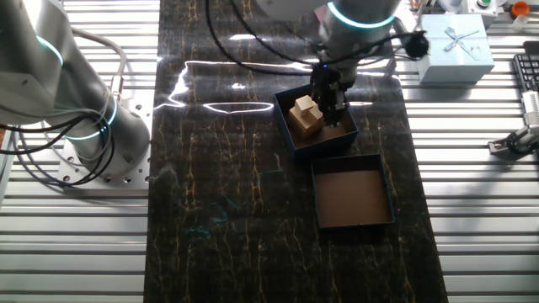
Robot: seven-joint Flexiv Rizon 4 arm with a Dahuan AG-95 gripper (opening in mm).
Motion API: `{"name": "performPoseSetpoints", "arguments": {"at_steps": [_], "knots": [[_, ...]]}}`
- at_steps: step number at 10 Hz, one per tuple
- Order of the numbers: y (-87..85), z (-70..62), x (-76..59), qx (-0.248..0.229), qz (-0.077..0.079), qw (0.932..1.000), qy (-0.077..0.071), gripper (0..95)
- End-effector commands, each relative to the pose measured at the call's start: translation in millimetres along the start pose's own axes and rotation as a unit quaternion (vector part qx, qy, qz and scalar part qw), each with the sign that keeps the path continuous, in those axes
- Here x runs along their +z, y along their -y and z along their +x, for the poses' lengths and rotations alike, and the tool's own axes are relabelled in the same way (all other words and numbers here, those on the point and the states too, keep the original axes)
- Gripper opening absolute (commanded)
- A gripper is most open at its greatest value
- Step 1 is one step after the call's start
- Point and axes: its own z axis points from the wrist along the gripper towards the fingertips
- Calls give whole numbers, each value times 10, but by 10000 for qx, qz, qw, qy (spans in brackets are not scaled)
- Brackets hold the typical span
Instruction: Take everything out of the gift box
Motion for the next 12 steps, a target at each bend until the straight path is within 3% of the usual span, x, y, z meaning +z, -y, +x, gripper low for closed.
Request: {"name": "performPoseSetpoints", "arguments": {"at_steps": [1,6,8,9,12], "knots": [[-4,-21,50,-30,-78,10000,-36,570],[-5,-21,60,-310,16,9992,-235,570],[-6,-20,61,-615,271,9970,-391,570],[-6,-20,61,-646,282,9967,-413,380],[-5,-19,61,-667,278,9965,-411,380]]}}
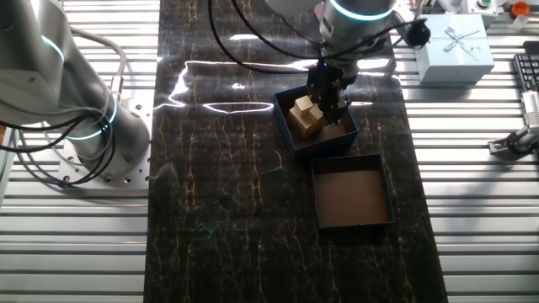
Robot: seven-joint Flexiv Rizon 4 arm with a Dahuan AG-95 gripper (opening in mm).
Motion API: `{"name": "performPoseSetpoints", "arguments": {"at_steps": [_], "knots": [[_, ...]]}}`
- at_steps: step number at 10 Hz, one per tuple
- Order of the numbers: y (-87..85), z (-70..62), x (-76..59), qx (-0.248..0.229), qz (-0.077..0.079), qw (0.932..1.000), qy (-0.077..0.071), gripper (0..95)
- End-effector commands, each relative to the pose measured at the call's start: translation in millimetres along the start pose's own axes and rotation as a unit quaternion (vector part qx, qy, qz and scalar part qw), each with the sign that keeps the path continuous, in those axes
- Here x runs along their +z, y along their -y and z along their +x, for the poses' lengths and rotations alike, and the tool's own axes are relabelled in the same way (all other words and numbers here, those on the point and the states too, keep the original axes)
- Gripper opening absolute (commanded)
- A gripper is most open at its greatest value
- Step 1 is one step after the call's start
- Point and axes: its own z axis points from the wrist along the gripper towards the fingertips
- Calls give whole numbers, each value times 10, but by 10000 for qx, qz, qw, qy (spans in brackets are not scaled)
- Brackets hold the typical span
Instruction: Take everything out of the gift box
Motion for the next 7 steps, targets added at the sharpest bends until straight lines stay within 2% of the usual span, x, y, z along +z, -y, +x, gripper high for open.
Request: {"name": "performPoseSetpoints", "arguments": {"at_steps": [1,2,3,4,5,7], "knots": [[2,5,-7,5,-15,10000,24,380],[2,5,-8,6,-16,10000,25,380],[2,5,-11,8,-18,10000,26,190],[2,5,-11,26,-16,10000,32,190],[2,5,-11,50,-10,10000,46,0],[4,5,-20,63,-14,10000,45,0]]}}
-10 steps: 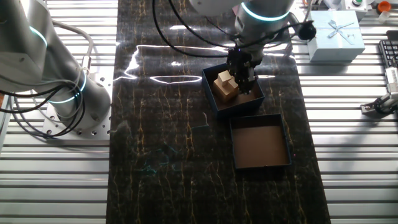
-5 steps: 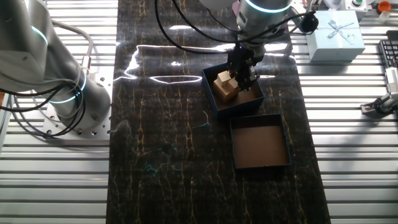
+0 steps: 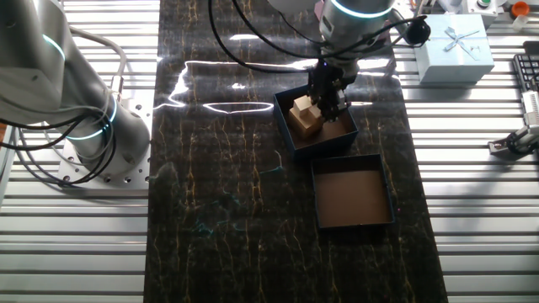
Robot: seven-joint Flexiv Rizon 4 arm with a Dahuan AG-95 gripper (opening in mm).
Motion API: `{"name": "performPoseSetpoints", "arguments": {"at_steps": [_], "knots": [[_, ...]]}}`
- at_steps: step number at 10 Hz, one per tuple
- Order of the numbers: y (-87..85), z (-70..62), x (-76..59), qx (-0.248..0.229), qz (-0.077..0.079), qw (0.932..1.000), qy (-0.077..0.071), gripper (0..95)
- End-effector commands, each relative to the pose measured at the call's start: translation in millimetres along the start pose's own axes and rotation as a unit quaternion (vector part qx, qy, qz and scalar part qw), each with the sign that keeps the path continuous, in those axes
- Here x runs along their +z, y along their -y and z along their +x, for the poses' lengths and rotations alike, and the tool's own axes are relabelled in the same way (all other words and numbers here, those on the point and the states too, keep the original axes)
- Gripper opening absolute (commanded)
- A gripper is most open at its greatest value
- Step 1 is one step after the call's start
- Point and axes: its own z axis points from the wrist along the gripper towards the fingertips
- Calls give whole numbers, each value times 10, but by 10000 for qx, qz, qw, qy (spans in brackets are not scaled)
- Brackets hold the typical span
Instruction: Take everything out of the gift box
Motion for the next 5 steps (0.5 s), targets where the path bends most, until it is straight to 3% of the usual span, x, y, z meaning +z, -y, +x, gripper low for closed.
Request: {"name": "performPoseSetpoints", "arguments": {"at_steps": [1,3,5], "knots": [[6,4,-21,20,-3,10000,3,0],[42,-27,-169,32,3,10000,33,0],[119,-221,-401,280,-23,9996,63,0]]}}
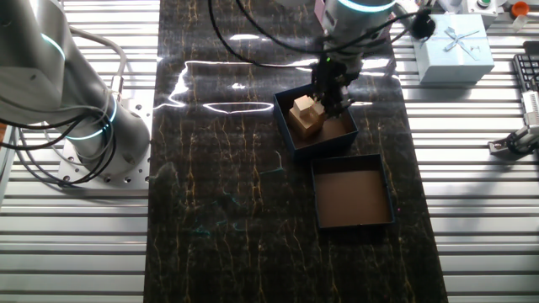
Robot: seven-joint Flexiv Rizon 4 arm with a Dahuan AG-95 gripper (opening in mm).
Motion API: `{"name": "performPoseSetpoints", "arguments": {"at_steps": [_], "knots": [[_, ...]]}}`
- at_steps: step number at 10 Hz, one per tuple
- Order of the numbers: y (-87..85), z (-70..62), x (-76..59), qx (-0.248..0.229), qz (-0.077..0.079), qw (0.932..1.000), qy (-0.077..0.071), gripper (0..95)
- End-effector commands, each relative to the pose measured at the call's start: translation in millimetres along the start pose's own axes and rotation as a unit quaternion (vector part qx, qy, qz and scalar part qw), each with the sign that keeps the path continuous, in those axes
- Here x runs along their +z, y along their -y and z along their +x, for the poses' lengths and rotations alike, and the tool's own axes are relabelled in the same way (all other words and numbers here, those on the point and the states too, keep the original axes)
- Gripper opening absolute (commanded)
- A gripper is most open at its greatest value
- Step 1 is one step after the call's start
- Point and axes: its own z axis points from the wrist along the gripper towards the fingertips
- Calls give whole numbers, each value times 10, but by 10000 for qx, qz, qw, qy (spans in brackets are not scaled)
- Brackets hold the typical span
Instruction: Take everything out of the gift box
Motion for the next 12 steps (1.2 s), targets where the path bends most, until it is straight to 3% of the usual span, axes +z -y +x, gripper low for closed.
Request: {"name": "performPoseSetpoints", "arguments": {"at_steps": [1,5,7,9,12], "knots": [[38,-232,-180,451,-138,9989,14,0],[-149,-557,-337,835,-277,9961,48,0],[-176,-785,-382,832,-232,9961,183,0],[-200,-981,-301,929,-172,9950,312,0],[-201,-1121,-134,926,-132,9940,561,0]]}}
